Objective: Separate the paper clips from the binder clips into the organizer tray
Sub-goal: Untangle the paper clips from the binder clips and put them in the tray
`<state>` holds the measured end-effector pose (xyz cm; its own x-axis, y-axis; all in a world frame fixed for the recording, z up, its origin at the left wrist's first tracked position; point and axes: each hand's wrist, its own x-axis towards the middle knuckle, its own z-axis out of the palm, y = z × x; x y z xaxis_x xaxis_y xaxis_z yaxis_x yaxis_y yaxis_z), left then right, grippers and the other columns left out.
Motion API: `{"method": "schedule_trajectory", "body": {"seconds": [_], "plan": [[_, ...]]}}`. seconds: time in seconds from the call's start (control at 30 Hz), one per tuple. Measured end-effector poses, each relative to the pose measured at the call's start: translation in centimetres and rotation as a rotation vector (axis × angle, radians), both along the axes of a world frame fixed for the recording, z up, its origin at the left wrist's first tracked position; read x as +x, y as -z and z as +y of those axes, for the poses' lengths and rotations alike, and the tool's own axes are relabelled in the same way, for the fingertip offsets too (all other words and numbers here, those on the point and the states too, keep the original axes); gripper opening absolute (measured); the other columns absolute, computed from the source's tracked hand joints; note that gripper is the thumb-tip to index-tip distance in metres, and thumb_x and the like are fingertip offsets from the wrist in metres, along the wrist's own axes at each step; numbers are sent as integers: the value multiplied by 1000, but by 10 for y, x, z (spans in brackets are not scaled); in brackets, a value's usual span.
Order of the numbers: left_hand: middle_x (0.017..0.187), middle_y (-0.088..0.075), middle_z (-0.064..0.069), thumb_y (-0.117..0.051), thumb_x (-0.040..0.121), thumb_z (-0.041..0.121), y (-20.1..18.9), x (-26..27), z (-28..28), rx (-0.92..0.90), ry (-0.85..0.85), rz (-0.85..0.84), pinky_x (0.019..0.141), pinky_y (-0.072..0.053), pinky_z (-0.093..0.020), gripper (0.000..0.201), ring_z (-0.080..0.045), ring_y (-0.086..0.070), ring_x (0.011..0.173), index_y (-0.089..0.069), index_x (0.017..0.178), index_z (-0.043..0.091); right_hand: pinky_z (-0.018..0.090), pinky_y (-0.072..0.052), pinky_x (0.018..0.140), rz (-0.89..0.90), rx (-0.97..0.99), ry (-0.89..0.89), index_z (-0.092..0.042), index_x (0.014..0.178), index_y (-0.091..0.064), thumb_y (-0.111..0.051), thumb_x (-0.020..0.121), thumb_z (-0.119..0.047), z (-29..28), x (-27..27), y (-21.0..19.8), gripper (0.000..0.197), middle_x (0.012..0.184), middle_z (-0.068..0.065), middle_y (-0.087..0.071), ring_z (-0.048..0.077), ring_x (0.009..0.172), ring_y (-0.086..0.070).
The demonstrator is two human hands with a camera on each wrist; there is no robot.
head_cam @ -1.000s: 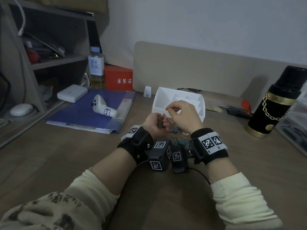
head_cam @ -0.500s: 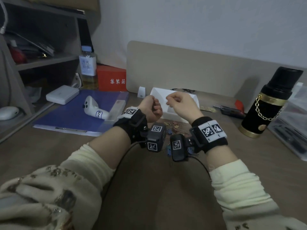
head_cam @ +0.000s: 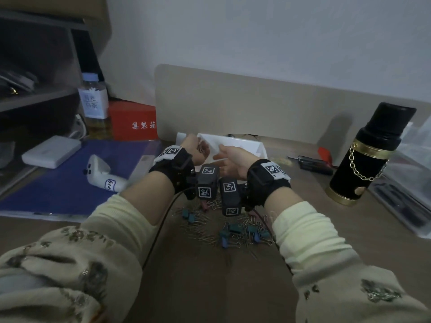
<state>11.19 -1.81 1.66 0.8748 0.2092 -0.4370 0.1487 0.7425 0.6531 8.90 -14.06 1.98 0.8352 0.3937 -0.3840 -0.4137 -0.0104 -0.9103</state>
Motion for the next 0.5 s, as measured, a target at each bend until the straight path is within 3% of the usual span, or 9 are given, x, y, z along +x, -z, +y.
{"method": "schedule_trajectory", "body": {"seconds": [0.1,0.17,0.27,0.33,0.37,0.43,0.5], "plan": [[63,-46,-3,-32,100,31,-2,2,0,8,-21,-20,54,-39,-17,39,-12,-44,53,-45,72,7,37,-44,86,35,40,-8,8,141,-28,-32,103,-32,1,3,4,56,140,27,-39,37,120,-49],[67,-46,-1,-35,97,34,3,8,2,62,1,35,54,-38,-17,37,-12,-44,56,-46,72,9,36,-41,90,66,78,0,7,144,-22,-31,103,-33,2,3,3,58,146,27,-33,37,132,-40],[73,-60,-5,-43,92,32,6,9,5,123,124,24,56,-50,-19,32,-17,-61,61,-54,84,3,35,-42,88,100,125,29,8,146,-16,-31,103,-32,4,2,-1,60,149,27,-28,36,133,-39],[56,-58,-11,-34,98,30,-4,-8,-2,251,182,-17,47,-50,-19,40,-20,-58,53,-48,73,3,33,-47,82,116,154,56,8,146,-13,-32,103,-31,5,1,-3,61,149,28,-27,35,130,-43],[57,-57,-13,-30,100,32,-6,-11,-3,225,219,-40,48,-49,-20,43,-22,-56,58,-46,72,3,31,-49,80,123,170,69,8,146,-13,-33,103,-30,5,1,-4,61,149,28,-26,33,129,-46],[91,-61,-23,-29,101,36,-12,-18,-5,139,252,-11,69,-49,-24,43,-30,-59,86,-48,79,4,32,-50,80,121,169,85,8,146,-13,-33,103,-29,6,1,-6,61,150,28,-25,34,127,-48],[130,-46,-32,-29,103,17,-7,-6,2,-20,139,86,82,-44,-25,34,-40,-46,120,-45,78,1,34,-49,83,90,127,90,8,145,-17,-34,103,-30,6,1,-7,59,149,28,-27,36,127,-47]]}}
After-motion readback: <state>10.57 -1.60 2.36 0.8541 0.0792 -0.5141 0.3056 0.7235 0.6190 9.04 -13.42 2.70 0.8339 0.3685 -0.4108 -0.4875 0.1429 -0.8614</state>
